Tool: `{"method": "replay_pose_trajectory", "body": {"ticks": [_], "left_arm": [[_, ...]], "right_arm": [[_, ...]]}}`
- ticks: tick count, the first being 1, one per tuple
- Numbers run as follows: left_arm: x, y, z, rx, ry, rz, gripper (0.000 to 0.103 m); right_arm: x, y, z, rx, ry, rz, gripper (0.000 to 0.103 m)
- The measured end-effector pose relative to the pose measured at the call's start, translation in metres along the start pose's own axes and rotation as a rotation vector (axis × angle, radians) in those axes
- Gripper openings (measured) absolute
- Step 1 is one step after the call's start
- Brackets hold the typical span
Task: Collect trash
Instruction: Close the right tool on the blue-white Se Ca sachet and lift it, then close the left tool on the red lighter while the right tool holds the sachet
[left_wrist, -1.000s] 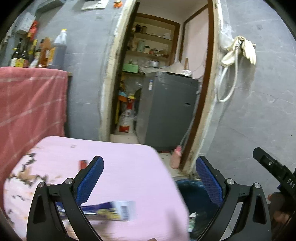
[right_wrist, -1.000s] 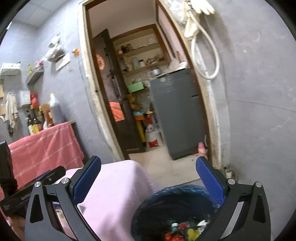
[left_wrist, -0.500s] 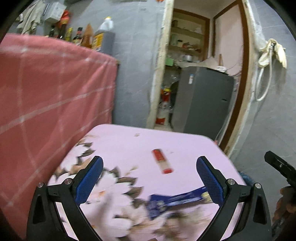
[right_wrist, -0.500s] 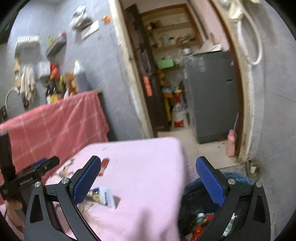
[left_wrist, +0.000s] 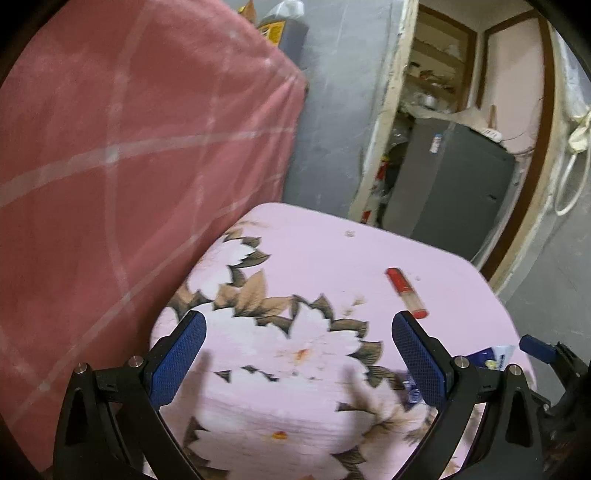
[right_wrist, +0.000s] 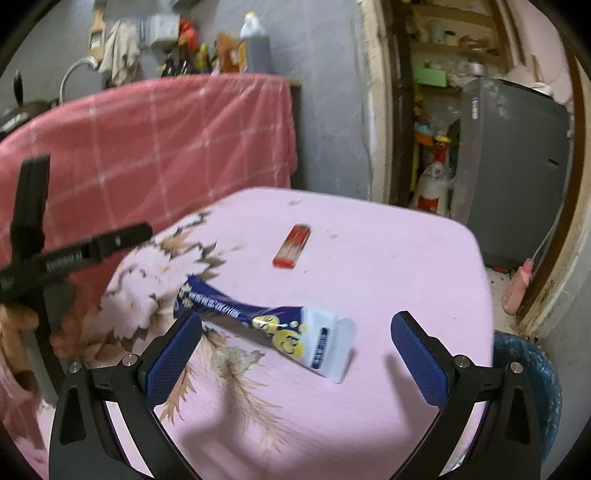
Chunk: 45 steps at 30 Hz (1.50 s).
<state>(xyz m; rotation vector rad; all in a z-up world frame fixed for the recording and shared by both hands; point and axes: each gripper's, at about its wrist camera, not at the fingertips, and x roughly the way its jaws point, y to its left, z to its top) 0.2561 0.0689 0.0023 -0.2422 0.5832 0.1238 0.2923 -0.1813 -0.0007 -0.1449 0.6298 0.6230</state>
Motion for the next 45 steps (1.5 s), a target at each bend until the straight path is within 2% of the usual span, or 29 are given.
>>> {"method": "replay_pose_trajectory", "body": {"ticks": [8,10,12,15,20,26,33,42,45], "left_arm": [[0.005,0.009,0.001,-0.018,0.049,0.014,0.099],[0.007,0.008,0.002,-0.016,0.055,0.014,0.099],[0.009,0.007,0.003,-0.013,0.059,0.014,0.099],[0.011,0.004,0.004,-0.006,0.063,0.012,0.099],[0.016,0.001,0.006,-0.005,0.072,0.008,0.099],[0.027,-0.009,0.011,-0.008,0.088,-0.013,0.098],[0.041,-0.034,0.012,0.033,0.125,-0.035,0.098],[0.063,-0.066,0.017,0.08,0.184,-0.049,0.098],[0.072,-0.077,0.019,0.093,0.204,-0.062,0.098]], "right_arm": [[0.034,0.018,0.007,-0.113,0.086,-0.027,0.103],[0.041,0.017,0.008,-0.109,0.108,-0.027,0.1],[0.046,0.014,0.007,-0.087,0.13,-0.029,0.084],[0.05,0.006,0.005,-0.044,0.145,-0.032,0.069],[0.043,-0.007,0.003,0.02,0.13,-0.02,0.055],[0.03,-0.031,-0.002,0.103,0.108,-0.061,0.055],[0.016,-0.071,-0.008,0.222,0.088,-0.162,0.055],[0.024,-0.098,0.002,0.318,0.079,-0.241,0.055],[0.029,-0.106,0.006,0.34,0.073,-0.237,0.055]]}}
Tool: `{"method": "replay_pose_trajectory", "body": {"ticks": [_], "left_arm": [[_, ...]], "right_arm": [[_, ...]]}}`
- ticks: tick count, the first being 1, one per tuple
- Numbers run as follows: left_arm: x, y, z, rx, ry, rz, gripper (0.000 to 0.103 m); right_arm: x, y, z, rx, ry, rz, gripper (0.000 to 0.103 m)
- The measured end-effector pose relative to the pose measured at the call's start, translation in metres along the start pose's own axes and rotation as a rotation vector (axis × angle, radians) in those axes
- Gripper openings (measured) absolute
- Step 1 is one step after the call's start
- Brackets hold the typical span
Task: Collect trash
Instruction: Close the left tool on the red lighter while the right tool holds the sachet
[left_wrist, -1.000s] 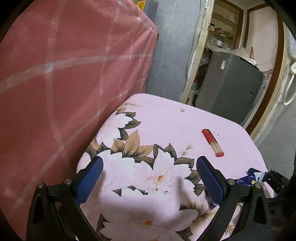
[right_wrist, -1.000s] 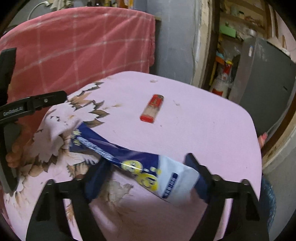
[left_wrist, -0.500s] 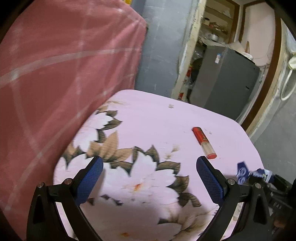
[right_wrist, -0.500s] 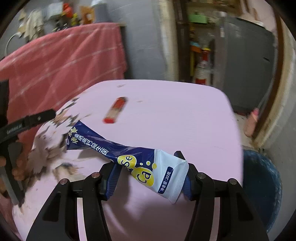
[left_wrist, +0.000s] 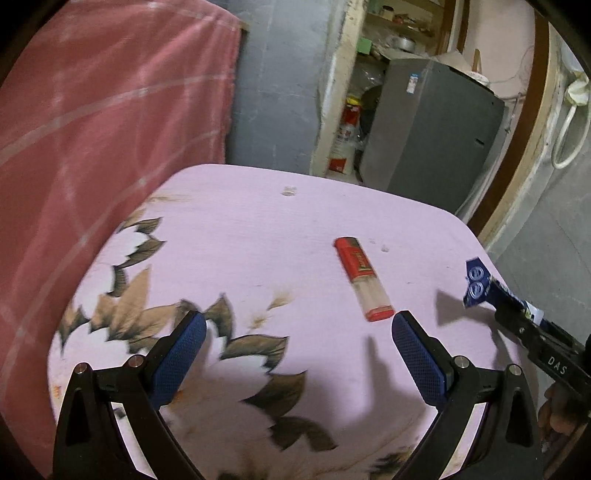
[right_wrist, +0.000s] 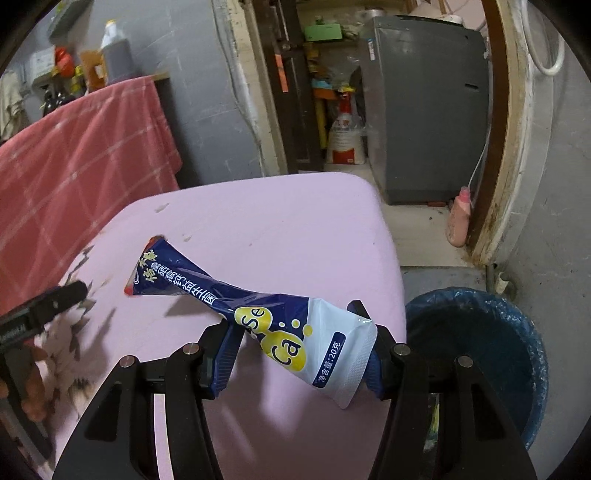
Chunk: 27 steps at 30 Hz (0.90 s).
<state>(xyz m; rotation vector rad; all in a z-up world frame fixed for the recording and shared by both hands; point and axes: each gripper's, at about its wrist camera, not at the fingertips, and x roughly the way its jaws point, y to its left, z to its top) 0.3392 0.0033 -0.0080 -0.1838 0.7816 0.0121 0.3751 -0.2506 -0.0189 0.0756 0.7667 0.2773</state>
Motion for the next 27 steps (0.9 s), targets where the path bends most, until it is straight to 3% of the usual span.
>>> {"method": "replay_pose_trajectory", "body": {"ticks": [8,16,24,27], "left_arm": [[0.022,-0.023,0.012,0.018,0.051,-0.037,0.094],[0.036,-0.038,0.016,0.054,0.087,-0.047,0.061],[0.044,-0.055,0.017,0.11,0.09,0.01,0.028],[0.046,-0.055,0.014,0.109,0.085,0.017,0.021]], "right_arm": [[0.003,-0.014,0.009,0.027,-0.02,0.012,0.054],[0.003,-0.02,0.007,0.03,-0.036,0.027,0.053],[-0.002,-0.023,0.002,0.037,-0.047,0.048,0.053],[-0.002,-0.025,0.002,0.04,-0.048,0.052,0.053]]}}
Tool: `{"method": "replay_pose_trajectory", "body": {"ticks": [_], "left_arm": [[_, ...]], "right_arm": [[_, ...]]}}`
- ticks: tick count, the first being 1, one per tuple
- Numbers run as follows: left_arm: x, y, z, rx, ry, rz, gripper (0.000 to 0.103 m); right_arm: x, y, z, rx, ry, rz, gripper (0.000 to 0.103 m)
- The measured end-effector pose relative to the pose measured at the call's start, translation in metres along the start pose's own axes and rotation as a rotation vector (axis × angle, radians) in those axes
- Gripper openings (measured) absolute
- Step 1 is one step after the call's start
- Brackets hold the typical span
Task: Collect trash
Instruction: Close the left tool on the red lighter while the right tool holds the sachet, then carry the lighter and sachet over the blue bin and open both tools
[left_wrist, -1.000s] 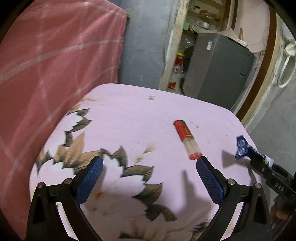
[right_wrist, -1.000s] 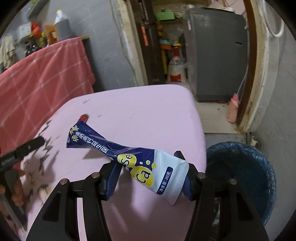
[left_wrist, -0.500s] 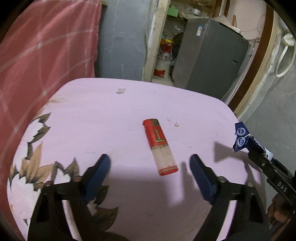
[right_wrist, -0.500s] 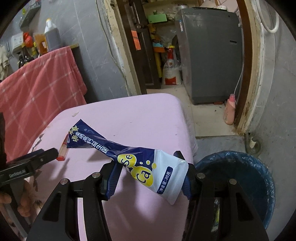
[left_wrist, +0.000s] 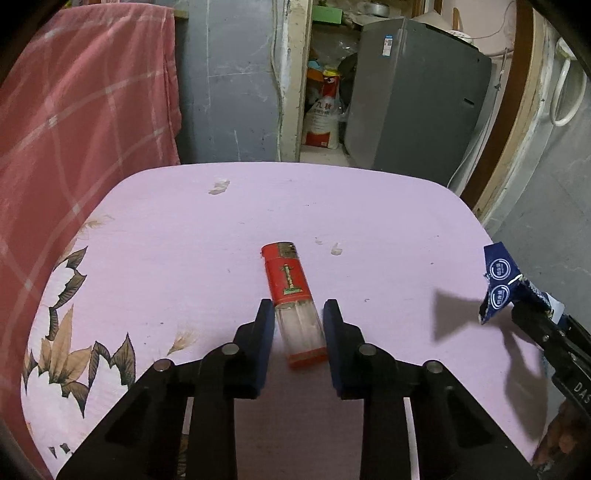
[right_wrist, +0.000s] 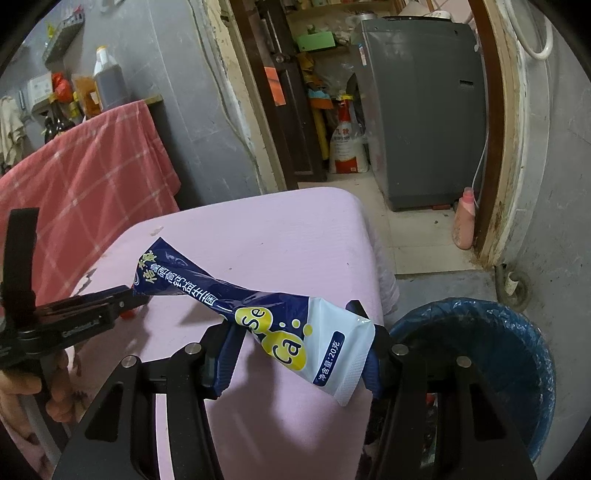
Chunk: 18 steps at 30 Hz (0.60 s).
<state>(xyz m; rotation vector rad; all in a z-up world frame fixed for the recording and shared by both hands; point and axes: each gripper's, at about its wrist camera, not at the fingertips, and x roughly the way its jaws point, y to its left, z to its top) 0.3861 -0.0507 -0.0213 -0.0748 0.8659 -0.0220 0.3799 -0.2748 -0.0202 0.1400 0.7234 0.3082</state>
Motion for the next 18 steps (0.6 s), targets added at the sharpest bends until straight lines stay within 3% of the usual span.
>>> {"method": "replay_pose_trajectory", "body": {"ticks": [9,18], "left_arm": [[-0.016,-0.01,-0.018,0.002,-0.022,-0.07,0.019],[-0.039,-0.048,-0.036,0.032,-0.095,-0.146,0.018]], "right_arm": [[-0.006,-0.003,-0.005,0.011,-0.019,0.004,0.053],[-0.032,-0.019,-0.011,0.049,-0.099,-0.039,0.053]]}}
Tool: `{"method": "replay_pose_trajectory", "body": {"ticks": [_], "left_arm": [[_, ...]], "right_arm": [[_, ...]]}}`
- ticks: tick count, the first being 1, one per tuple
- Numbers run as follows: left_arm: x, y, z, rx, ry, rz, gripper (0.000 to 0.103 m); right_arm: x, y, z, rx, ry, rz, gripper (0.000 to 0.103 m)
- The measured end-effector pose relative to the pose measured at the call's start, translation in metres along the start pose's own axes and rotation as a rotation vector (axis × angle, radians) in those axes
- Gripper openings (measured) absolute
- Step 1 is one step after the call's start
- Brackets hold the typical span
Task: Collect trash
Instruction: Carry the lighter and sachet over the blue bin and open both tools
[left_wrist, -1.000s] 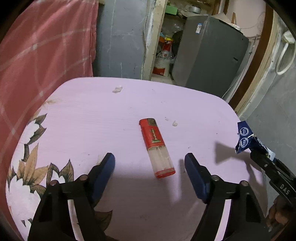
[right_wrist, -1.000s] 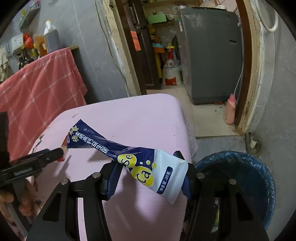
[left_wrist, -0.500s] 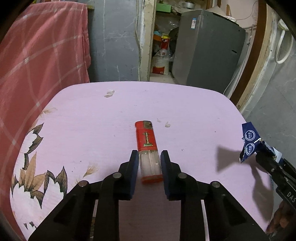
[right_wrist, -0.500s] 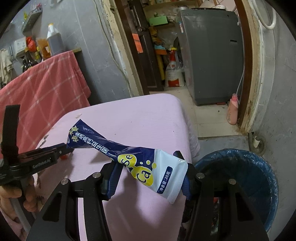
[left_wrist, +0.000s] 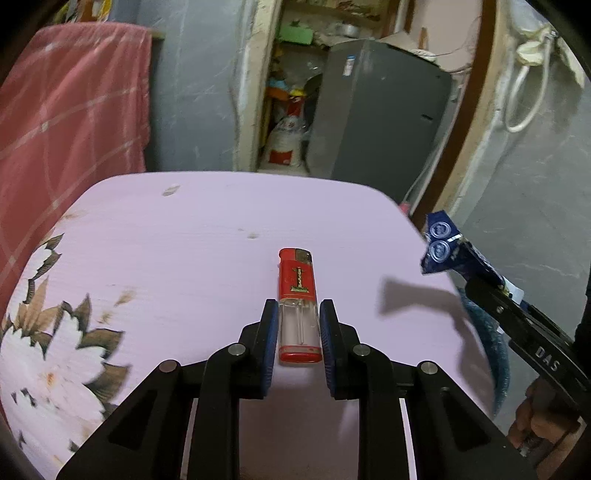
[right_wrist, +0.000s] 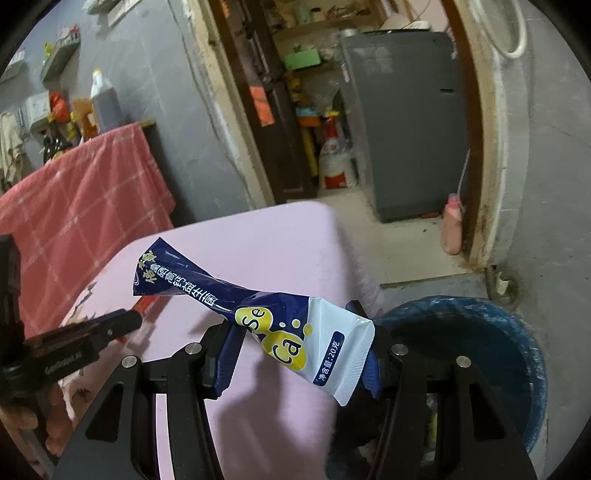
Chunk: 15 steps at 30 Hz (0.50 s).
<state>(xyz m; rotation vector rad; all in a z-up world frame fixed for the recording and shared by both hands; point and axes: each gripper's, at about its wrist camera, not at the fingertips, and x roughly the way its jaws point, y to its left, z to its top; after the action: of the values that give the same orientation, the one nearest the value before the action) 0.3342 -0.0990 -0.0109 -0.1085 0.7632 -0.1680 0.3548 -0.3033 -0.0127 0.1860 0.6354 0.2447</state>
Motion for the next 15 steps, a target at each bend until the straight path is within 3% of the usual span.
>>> {"method": "replay_pose_trajectory", "body": {"ticks": [15], "left_arm": [[0.003,-0.105,-0.011,0.104,-0.046,-0.148,0.018]], "right_arm": [[-0.059,-0.094,-0.015,0.111,-0.069,-0.144,0.053]]}}
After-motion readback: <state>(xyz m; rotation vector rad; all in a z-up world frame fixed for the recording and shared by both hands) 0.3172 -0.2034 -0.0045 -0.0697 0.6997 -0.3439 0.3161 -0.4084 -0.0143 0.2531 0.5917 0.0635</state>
